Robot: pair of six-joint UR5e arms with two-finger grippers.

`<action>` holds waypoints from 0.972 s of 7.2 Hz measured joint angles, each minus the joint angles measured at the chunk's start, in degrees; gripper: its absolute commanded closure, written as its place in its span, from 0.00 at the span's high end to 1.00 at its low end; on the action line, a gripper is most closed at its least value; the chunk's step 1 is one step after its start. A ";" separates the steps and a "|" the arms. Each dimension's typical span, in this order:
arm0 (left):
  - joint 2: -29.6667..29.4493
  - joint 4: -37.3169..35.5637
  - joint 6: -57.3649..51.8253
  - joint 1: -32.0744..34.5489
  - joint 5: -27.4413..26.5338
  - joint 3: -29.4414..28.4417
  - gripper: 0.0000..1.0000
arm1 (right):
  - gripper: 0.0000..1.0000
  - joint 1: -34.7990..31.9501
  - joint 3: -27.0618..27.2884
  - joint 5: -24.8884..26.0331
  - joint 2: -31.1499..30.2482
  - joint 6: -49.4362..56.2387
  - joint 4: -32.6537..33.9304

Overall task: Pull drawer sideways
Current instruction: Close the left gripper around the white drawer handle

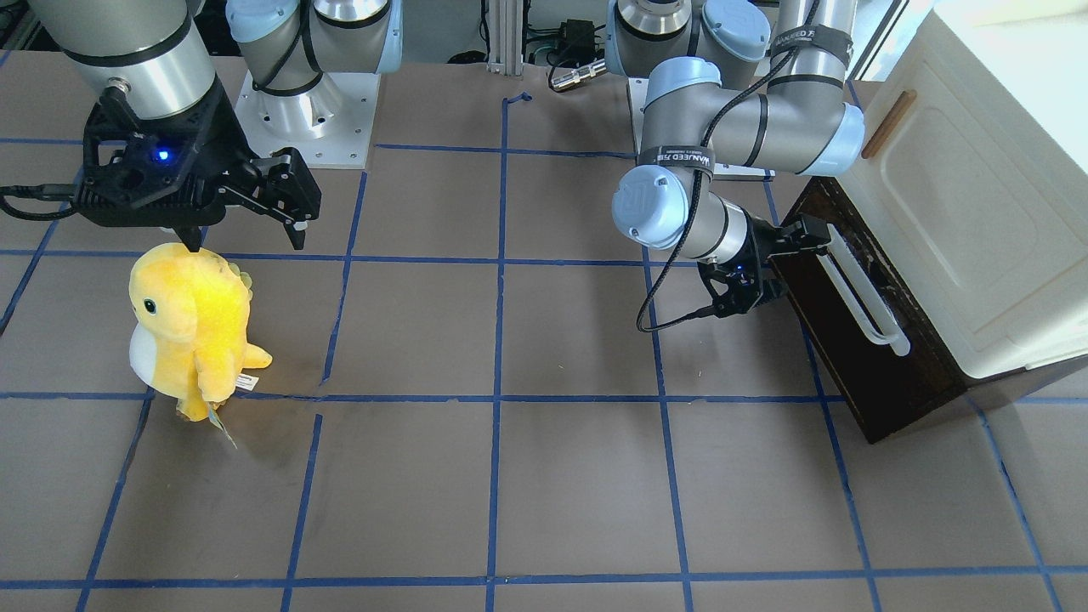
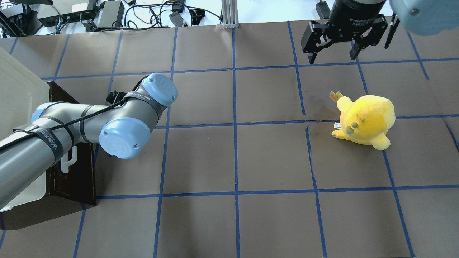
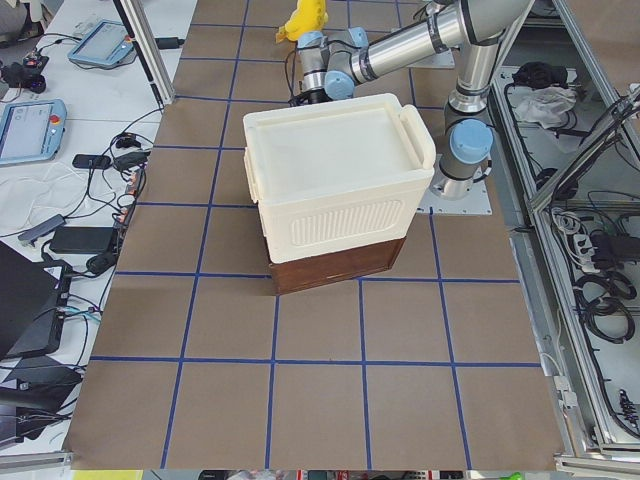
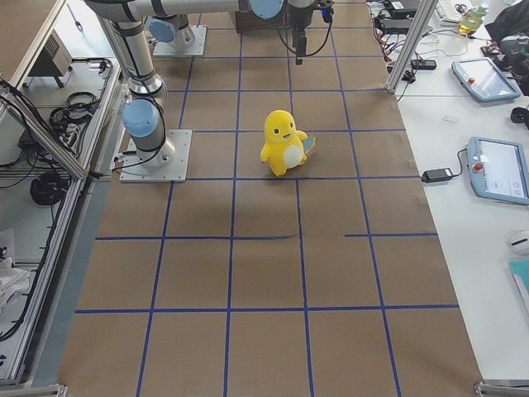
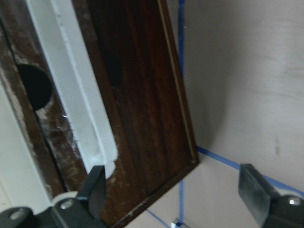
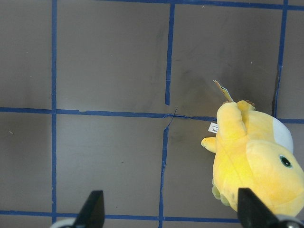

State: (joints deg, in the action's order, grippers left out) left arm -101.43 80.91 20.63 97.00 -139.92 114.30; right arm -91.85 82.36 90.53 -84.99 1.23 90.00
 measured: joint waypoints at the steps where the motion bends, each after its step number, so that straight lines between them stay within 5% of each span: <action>1: -0.97 -0.07 0.04 -0.93 -1.84 0.10 0.98 | 1.00 0.00 0.00 0.00 0.00 0.00 0.00; 7: -4.25 -1.14 0.07 -4.43 -6.10 -1.49 0.86 | 1.00 0.00 0.00 0.00 0.00 0.00 0.00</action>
State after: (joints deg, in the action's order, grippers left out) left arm -105.69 79.77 20.70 92.57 -146.02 112.81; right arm -91.84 82.35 90.53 -84.99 1.23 90.00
